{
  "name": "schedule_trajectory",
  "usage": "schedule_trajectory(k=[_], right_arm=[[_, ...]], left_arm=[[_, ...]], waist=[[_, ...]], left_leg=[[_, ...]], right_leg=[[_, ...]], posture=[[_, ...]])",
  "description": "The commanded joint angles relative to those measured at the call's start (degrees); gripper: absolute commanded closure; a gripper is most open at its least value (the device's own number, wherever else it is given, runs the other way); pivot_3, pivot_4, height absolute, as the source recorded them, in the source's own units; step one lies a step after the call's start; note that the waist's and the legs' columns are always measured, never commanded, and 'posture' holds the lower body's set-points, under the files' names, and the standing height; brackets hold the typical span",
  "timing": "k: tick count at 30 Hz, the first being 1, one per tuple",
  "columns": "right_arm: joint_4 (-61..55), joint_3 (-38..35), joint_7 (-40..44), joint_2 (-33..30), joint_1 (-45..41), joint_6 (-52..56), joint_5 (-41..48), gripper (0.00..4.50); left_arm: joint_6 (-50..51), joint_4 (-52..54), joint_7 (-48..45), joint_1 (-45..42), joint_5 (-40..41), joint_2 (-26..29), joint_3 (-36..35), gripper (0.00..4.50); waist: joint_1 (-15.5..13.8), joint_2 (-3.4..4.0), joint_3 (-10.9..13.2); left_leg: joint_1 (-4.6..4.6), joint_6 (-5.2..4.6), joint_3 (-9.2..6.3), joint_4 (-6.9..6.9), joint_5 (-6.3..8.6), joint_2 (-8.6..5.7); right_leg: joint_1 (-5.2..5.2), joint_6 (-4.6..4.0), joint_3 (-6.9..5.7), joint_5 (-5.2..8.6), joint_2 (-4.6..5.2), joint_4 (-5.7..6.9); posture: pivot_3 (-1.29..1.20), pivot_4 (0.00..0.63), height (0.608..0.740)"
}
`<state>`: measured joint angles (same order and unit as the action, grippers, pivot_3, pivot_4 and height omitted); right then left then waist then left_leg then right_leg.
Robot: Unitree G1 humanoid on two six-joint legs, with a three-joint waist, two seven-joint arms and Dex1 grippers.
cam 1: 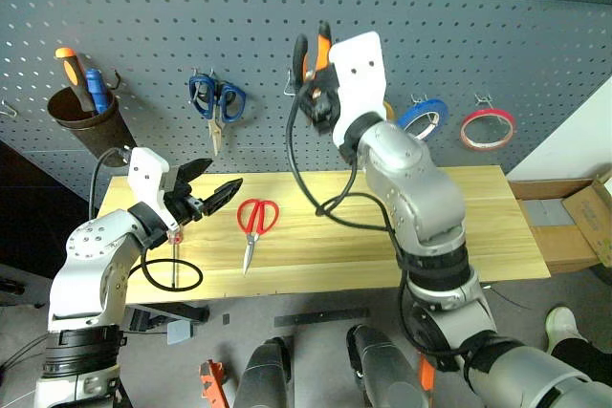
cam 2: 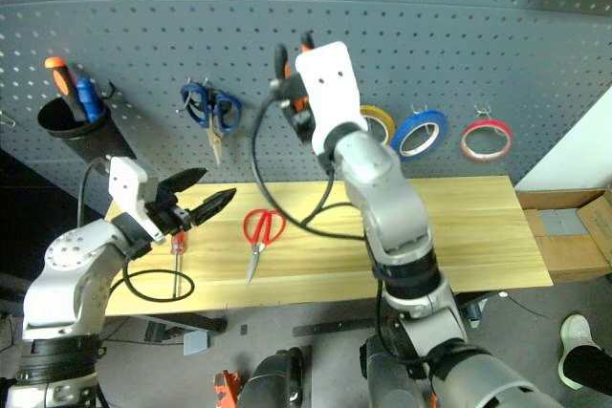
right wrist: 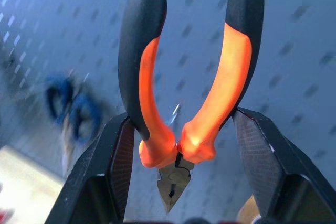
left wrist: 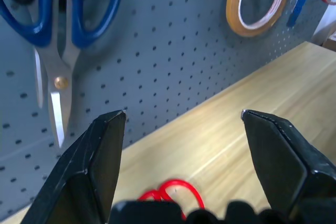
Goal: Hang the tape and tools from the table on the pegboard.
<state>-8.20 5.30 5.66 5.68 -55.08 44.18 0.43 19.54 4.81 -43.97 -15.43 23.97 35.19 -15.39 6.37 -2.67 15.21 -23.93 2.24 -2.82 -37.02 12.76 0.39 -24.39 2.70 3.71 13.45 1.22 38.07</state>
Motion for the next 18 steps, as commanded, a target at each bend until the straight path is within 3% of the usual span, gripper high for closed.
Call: schedule_trajectory(k=[1,8,18], right_arm=[[2.88,-3.13,-0.89,0.47,-5.78,-4.48,1.74,2.09],[13.13,-5.15,-2.10,1.18,-12.98,-10.27,3.20,2.09],[22.20,-0.39,-1.36,0.40,-12.92,-17.61,0.44,2.10]], left_arm=[[-0.94,2.04,-0.37,-2.08,0.72,0.12,0.87,0.70],[-1.13,1.91,-2.29,-6.67,0.30,0.64,3.76,0.70],[-2.33,0.36,-3.30,-9.22,-0.52,-0.16,6.19,0.70]], waist=[[0.04,0.00,0.00],[0.12,0.02,-0.05],[0.15,-0.02,-0.14]], left_leg=[[0.00,0.00,0.02,0.01,0.00,0.00],[-0.14,0.00,0.08,0.02,0.00,0.02],[-0.77,0.19,0.18,-0.03,-0.12,0.03]], right_leg=[[-0.01,0.00,0.01,0.00,0.00,0.00],[-0.21,-0.04,0.02,-0.03,0.00,0.05],[-1.09,-0.08,0.06,-0.06,0.01,0.62]], posture=[[-0.09,0.167,0.740],[-0.09,0.166,0.740],[-0.07,0.165,0.740]])
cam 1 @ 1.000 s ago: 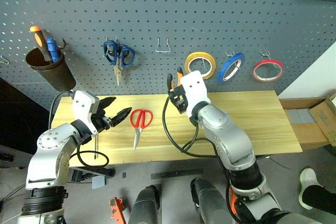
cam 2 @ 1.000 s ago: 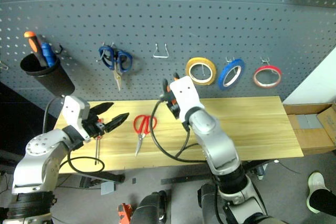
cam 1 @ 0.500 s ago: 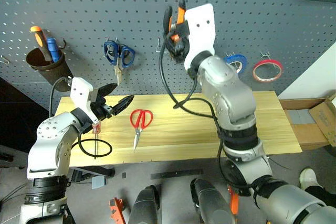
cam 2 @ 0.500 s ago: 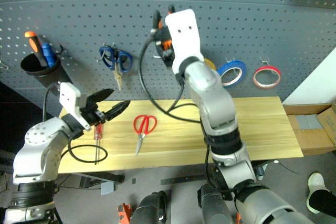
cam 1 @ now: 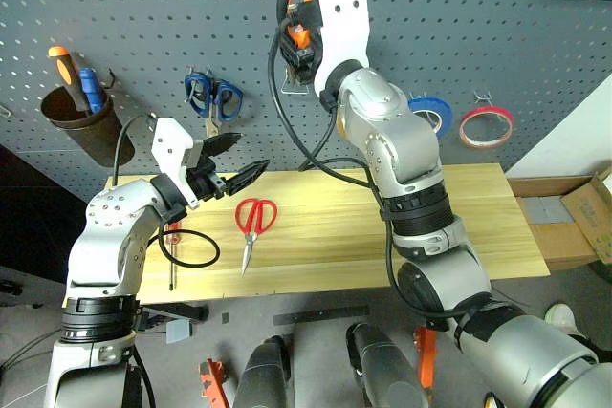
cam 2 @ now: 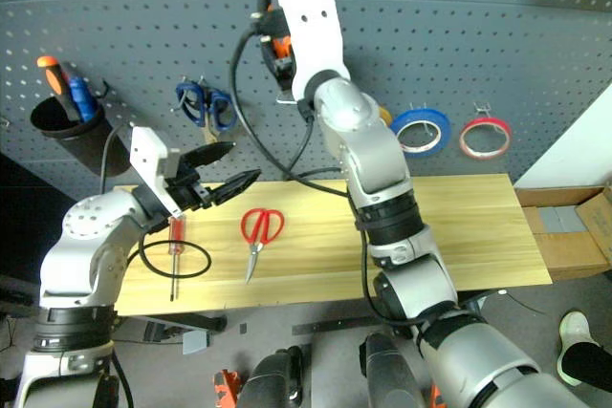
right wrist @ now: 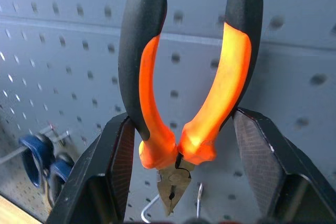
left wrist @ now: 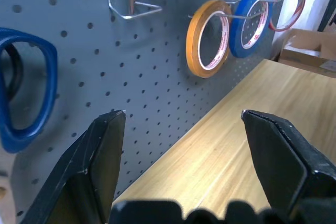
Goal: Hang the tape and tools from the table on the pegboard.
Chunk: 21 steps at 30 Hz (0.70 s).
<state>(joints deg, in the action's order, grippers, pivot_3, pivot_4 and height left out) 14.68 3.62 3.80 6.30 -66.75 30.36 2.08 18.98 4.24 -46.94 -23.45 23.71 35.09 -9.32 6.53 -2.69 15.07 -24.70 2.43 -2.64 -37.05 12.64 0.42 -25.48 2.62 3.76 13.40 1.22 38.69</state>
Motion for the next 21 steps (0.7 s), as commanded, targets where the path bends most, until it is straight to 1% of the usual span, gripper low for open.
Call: schedule_trajectory(k=[1,5,15,18,20,21], right_arm=[[0.06,1.91,0.41,-0.50,-1.03,-4.57,-1.97,2.10],[1.95,3.12,0.18,-1.04,-0.74,-6.21,-3.64,2.10],[6.44,4.87,0.82,-0.27,0.20,-2.55,-5.16,2.10],[8.28,4.44,1.09,0.07,0.71,-2.02,-5.13,2.10],[8.86,4.25,1.18,0.03,1.07,-2.09,-5.17,1.38],[8.95,4.21,1.28,-0.02,1.30,-1.93,-5.15,1.13]], left_arm=[[-2.12,0.66,-0.28,-1.40,-0.44,-0.25,0.45,0.70],[-3.03,-0.06,-0.24,-1.81,-0.84,-0.70,1.19,0.70],[-4.68,-1.76,-0.55,-2.81,-1.51,-1.47,2.53,0.70],[-5.02,-2.30,-0.69,-3.16,-1.64,-1.58,2.78,0.70],[-5.34,-2.60,-0.70,-3.26,-1.85,-1.64,2.92,0.70],[-5.42,-2.75,-0.66,-3.30,-1.86,-1.72,2.95,0.70]], waist=[[-0.01,0.00,0.00],[-0.02,0.00,0.00],[-0.01,-0.01,-0.01],[0.01,-0.03,-0.08],[0.01,-0.04,-0.22],[0.01,-0.05,-0.28]], left_leg=[[-0.02,0.02,0.01,0.00,-0.01,0.01],[-0.03,0.06,0.11,-0.02,-0.04,0.01],[-0.03,0.10,0.25,-0.05,-0.07,0.02],[-0.03,0.10,0.27,-0.06,-0.07,0.02],[-0.03,0.10,0.27,-0.06,-0.07,0.02],[-0.03,0.10,0.26,-0.06,-0.07,0.03]], right_leg=[[-0.05,0.00,0.00,0.00,0.00,0.06],[-0.10,0.00,-0.01,0.00,-0.02,0.01],[-0.13,0.00,-0.01,0.00,-0.03,0.12],[-0.13,0.00,0.00,0.00,-0.03,0.13],[-0.13,0.00,-0.01,0.00,-0.03,0.13],[-0.13,0.00,-0.02,0.00,-0.03,0.13]], posture=[[-0.07,0.166,0.740],[-0.08,0.167,0.740],[-0.08,0.172,0.740],[-0.08,0.172,0.740],[-0.08,0.173,0.740],[-0.09,0.173,0.740]])
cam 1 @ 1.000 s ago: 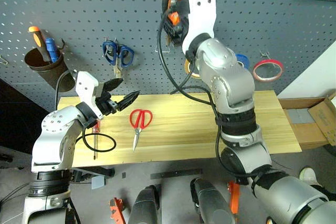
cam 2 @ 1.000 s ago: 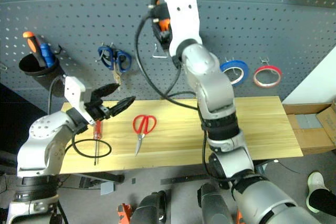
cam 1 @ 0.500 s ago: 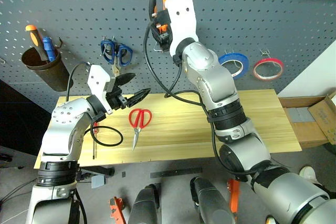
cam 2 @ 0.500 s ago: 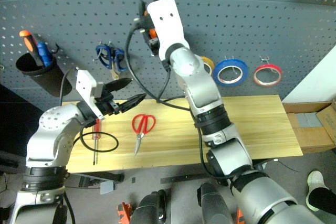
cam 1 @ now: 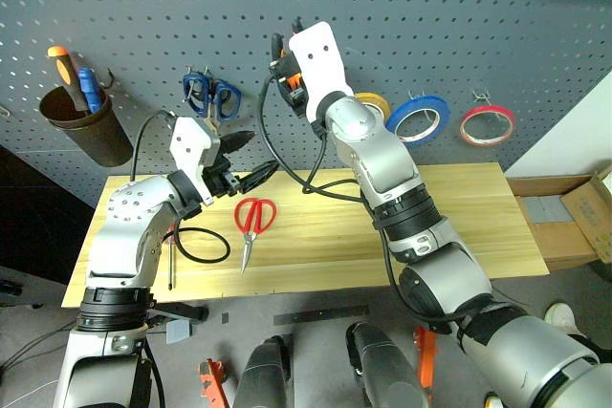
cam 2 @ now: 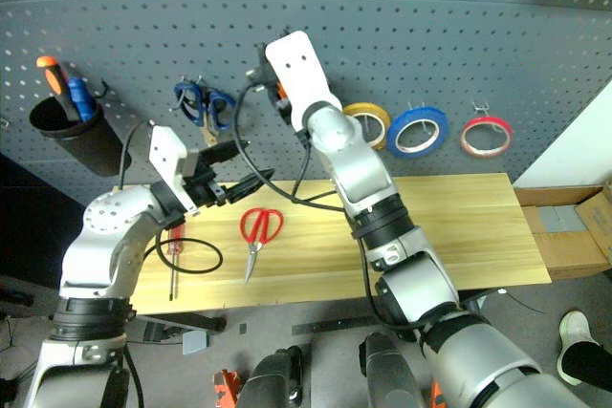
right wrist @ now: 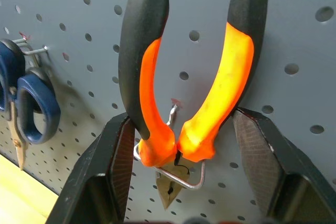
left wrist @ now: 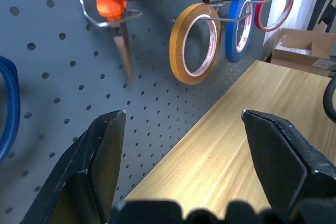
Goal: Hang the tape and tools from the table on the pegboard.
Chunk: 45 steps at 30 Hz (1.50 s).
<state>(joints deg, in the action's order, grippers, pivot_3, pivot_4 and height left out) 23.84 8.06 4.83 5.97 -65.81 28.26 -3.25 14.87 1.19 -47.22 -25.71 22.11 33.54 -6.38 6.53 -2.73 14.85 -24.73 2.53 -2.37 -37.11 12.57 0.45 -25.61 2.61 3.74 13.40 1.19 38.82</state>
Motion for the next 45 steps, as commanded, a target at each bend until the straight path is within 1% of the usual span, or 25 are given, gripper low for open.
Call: schedule_trajectory(k=[1,3,4,8,14,18,22,25,29,34,41,44,45], right_arm=[[-0.25,-0.31,0.36,0.30,0.57,0.44,0.27,0.80],[-0.83,-0.27,0.92,0.25,1.08,1.32,0.50,0.09],[-1.42,-0.12,1.50,0.20,1.46,2.05,0.69,0.04],[-5.93,1.28,4.53,-0.33,4.24,6.14,0.98,0.04],[-20.87,5.83,11.00,-3.73,13.39,15.78,1.71,0.04],[-33.54,8.43,18.02,-7.06,19.94,24.82,6.79,0.04],[-41.13,8.87,20.26,-9.11,24.36,31.94,10.52,0.04],[-43.39,10.87,20.43,-10.73,26.84,34.16,11.18,0.04],[-45.24,13.93,20.79,-12.14,28.06,35.54,12.18,0.04],[-46.28,17.14,21.25,-13.73,28.68,35.46,12.48,0.04],[-46.00,17.17,20.68,-14.43,28.51,34.93,12.05,0.04],[-45.98,16.95,20.49,-14.82,28.49,34.84,11.91,0.00],[-45.98,16.92,20.46,-14.96,28.46,34.78,11.86,0.00]], left_arm=[[-1.38,0.17,-0.30,-1.08,-0.29,-0.24,0.07,0.70],[-1.45,0.12,-0.19,-1.05,-0.27,-0.38,0.19,0.70],[-1.39,0.08,-0.12,-1.06,-0.20,-0.47,0.25,0.70],[-0.64,0.09,0.57,-1.04,-0.01,-1.08,0.23,0.70],[4.79,0.22,5.29,2.81,-2.19,-0.94,0.68,0.70],[12.72,0.95,12.40,7.60,-6.71,-1.07,2.59,0.70],[24.64,-1.95,22.68,8.03,-10.08,-3.47,1.71,0.70],[28.53,-6.21,26.06,6.96,-11.82,-4.68,2.40,0.70],[33.21,-11.39,26.78,4.42,-13.23,-5.95,5.32,0.70],[33.31,-17.39,26.87,1.51,-15.01,-8.44,8.06,0.70],[31.68,-23.77,28.04,-1.22,-15.77,-11.06,7.70,0.70],[30.37,-24.79,28.40,-1.47,-16.15,-11.26,7.32,1.28],[29.81,-25.10,28.49,-1.44,-16.13,-11.30,7.06,1.66]], waist=[[0.00,-0.01,-0.10],[0.01,-0.01,-0.20],[0.02,0.00,-0.20],[0.01,-0.01,-0.27],[0.06,0.01,-0.35],[0.09,0.05,-0.42],[0.01,0.05,-0.42],[-0.06,0.07,-0.42],[-0.07,0.07,-0.42],[-0.17,0.07,-0.41],[-0.11,0.09,-0.41],[-0.07,0.09,-0.41],[-0.06,0.09,-0.41]], left_leg=[[0.00,0.00,0.00,0.00,0.00,0.00],[0.00,0.00,0.01,-0.02,0.00,-0.01],[0.00,0.00,0.01,-0.04,0.00,-0.01],[0.00,0.00,0.00,-0.08,0.00,0.00],[0.00,-0.01,-0.04,-0.10,0.00,-0.01],[0.03,-0.02,-0.22,-0.12,0.01,0.00],[0.02,-0.02,-0.40,-0.28,0.01,0.01],[0.06,-0.04,-0.53,-0.68,0.02,0.02],[0.07,-0.07,-0.50,-0.89,0.00,0.00],[0.08,-0.07,-0.49,-0.89,-0.01,0.00],[0.10,-0.07,-0.52,-0.86,0.00,0.00],[0.11,-0.07,-0.52,-0.86,0.00,0.00],[0.11,-0.07,-0.52,-0.86,0.00,0.00]], right_leg=[[0.00,0.00,0.00,0.00,0.00,0.00],[0.01,0.00,0.01,0.00,0.00,0.00],[0.01,0.00,0.01,0.00,0.00,0.01],[0.01,0.00,0.00,0.00,-0.01,0.05],[0.02,0.00,0.02,0.00,-0.01,0.06],[0.01,0.00,0.03,0.00,-0.02,0.09],[0.06,0.00,-0.06,0.01,-0.06,0.15],[0.32,0.00,-0.20,0.01,-0.11,0.18],[0.43,-0.01,-0.23,-0.01,-0.12,0.19],[0.44,-0.02,-0.26,-0.01,-0.12,0.20],[0.45,-0.03,-0.23,-0.02,-0.10,0.20],[0.46,-0.02,-0.22,-0.01,-0.10,0.19],[0.47,-0.02,-0.22,-0.01,-0.10,0.19]], posture=[[-0.09,0.173,0.740],[-0.09,0.173,0.740],[-0.09,0.173,0.740],[-0.09,0.173,0.740],[-0.10,0.181,0.740],[-0.10,0.192,0.740],[-0.10,0.204,0.740],[-0.10,0.213,0.740],[-0.11,0.225,0.740],[-0.13,0.238,0.740],[-0.15,0.246,0.740],[-0.15,0.246,0.740],[-0.16,0.244,0.740]])
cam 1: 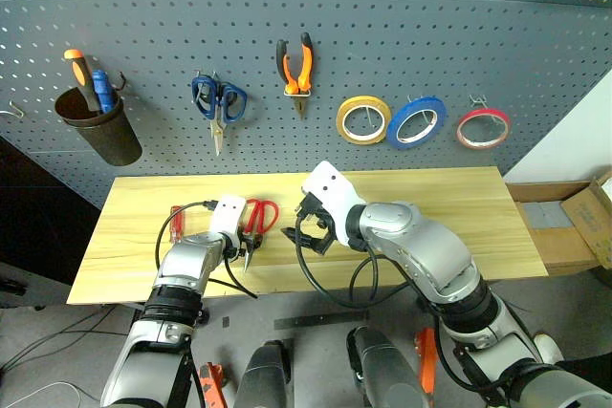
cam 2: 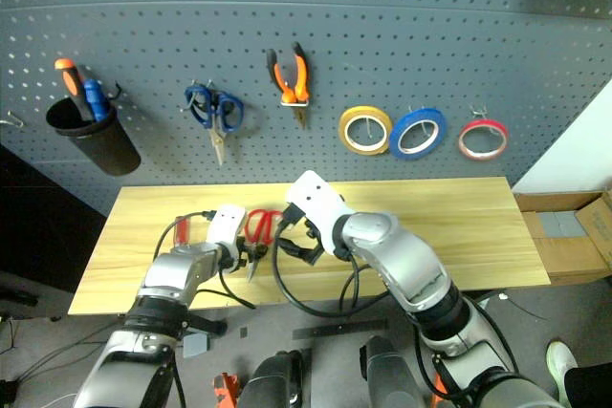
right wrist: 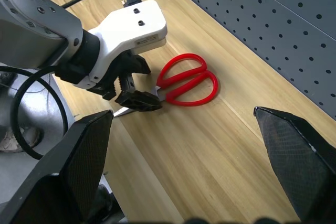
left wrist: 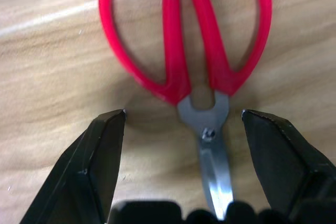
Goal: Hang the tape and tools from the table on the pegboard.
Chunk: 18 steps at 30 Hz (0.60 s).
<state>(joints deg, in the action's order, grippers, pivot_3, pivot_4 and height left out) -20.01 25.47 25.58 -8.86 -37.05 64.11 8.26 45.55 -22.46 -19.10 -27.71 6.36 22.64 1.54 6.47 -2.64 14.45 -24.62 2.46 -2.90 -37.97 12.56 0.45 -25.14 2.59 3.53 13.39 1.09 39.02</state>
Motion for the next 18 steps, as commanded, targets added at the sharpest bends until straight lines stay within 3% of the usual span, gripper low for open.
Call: schedule_trajectory(k=[1,5,10,18], right_arm=[[-2.15,-0.53,-0.34,-0.24,-0.33,-1.08,0.36,0.00],[-2.11,-0.68,-0.39,-0.78,-0.47,-1.22,0.47,0.00],[-2.89,-0.90,0.21,-2.42,-0.81,-1.33,0.72,0.00],[-9.33,-2.05,4.54,-11.35,1.05,-8.18,0.41,0.00]], left_arm=[[-1.22,-1.69,0.43,0.62,-0.39,-0.40,-1.08,2.12],[-2.63,-2.28,0.25,1.22,-0.53,-0.30,-1.52,3.37],[-6.22,0.04,-0.83,3.58,-0.51,0.08,-1.81,3.42],[-16.15,18.00,-0.90,15.76,1.22,0.19,-5.11,3.42]], waist=[[0.02,0.00,0.00],[0.07,0.00,0.00],[0.08,0.00,0.00],[0.06,0.04,0.04]], left_leg=[[0.00,0.00,0.00,0.00,0.00,0.00],[0.00,0.00,-0.01,0.00,0.00,0.00],[0.01,0.00,0.00,0.01,0.00,0.00],[0.00,0.00,-0.02,0.11,0.02,0.00]], right_leg=[[0.00,0.00,0.00,0.00,0.00,0.00],[0.00,0.00,0.01,0.00,0.00,-0.01],[0.01,0.00,0.01,0.00,0.01,-0.02],[-0.03,0.00,0.07,0.01,0.07,-0.11]], posture=[[-0.16,0.244,0.740],[-0.16,0.242,0.740],[-0.16,0.241,0.740],[-0.16,0.240,0.740]])
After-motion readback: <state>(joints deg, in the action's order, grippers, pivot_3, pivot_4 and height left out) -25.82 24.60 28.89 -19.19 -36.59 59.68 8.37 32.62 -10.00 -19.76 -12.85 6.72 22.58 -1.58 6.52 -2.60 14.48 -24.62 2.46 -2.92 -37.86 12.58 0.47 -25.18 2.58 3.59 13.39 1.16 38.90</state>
